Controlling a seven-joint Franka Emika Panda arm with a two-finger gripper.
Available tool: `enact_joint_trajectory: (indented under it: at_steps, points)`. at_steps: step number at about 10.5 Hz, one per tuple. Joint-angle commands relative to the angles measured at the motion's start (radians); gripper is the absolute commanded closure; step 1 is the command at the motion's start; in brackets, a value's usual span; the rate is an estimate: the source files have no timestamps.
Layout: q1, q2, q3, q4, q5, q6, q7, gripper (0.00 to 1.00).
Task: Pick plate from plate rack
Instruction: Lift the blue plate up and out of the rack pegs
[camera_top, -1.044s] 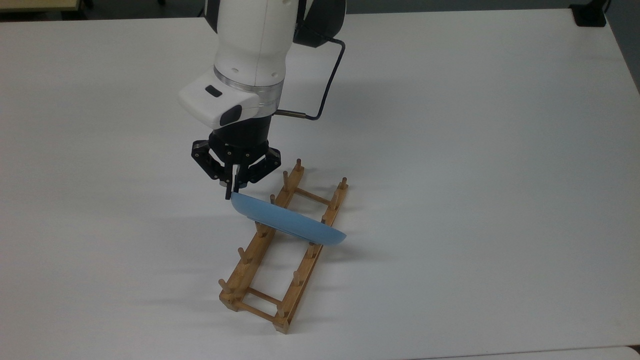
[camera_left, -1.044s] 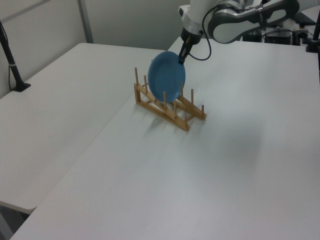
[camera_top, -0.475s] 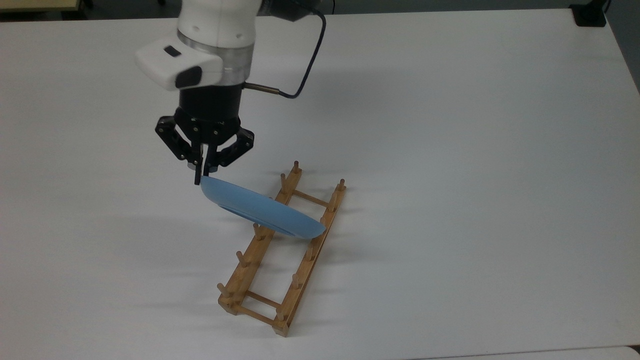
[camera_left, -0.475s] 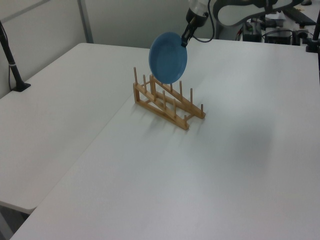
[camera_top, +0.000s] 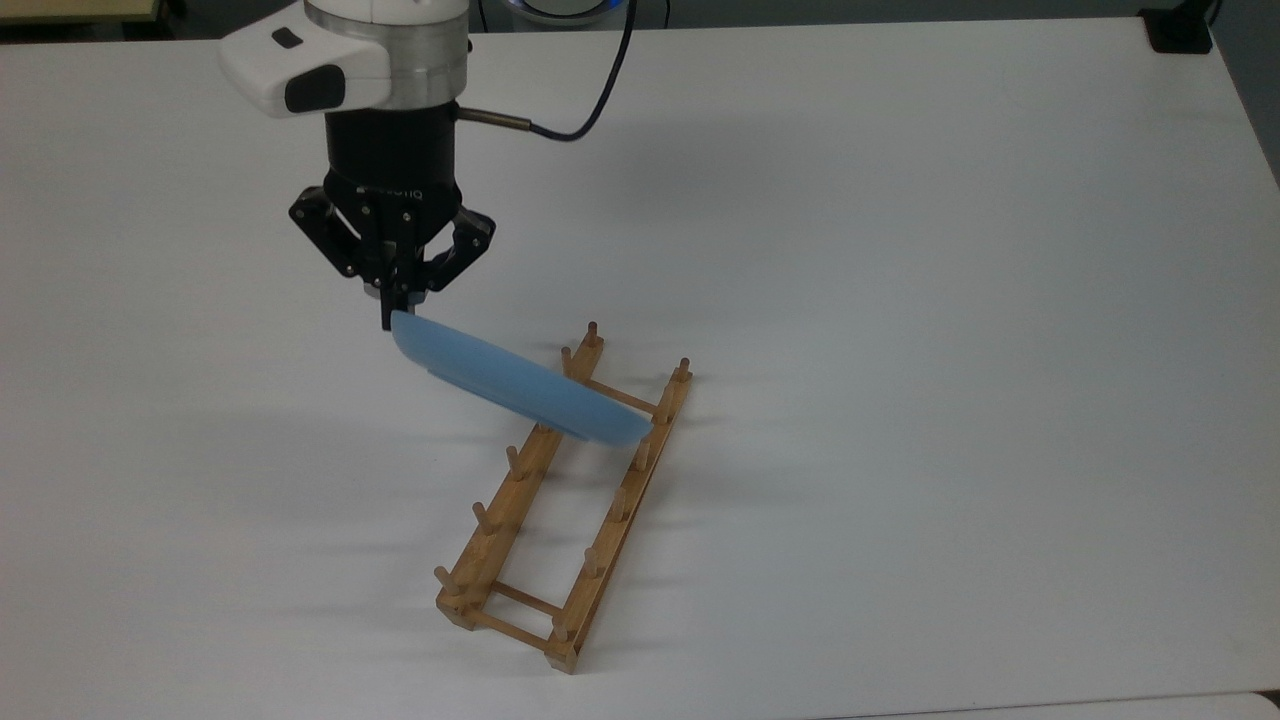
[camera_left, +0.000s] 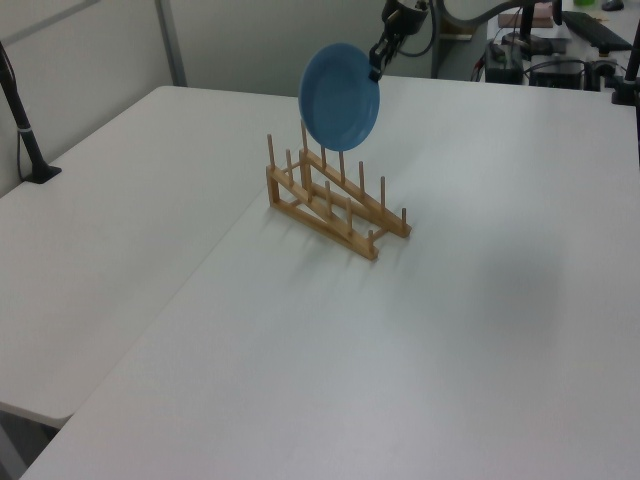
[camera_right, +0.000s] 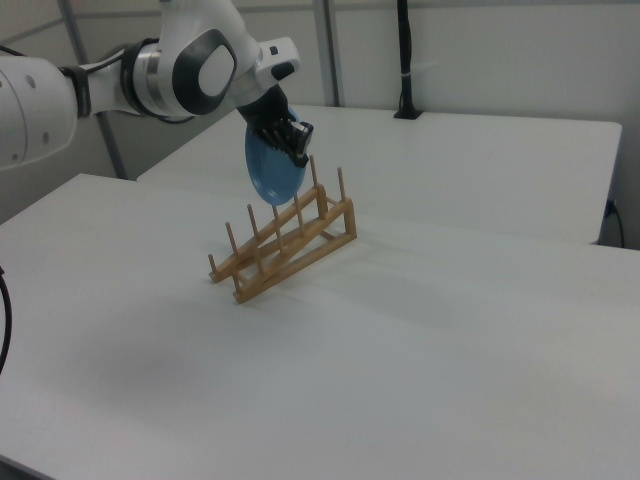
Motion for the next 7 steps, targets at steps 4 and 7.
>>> enact_joint_trajectory:
  at_steps: [4,7]
  points:
    - [0.022,-0.061,0.012,-0.025,0.14,-0.348,-0.142,1.0]
    - [0.061,-0.046,0.028,-0.04,0.134,-0.535,-0.329,1.0]
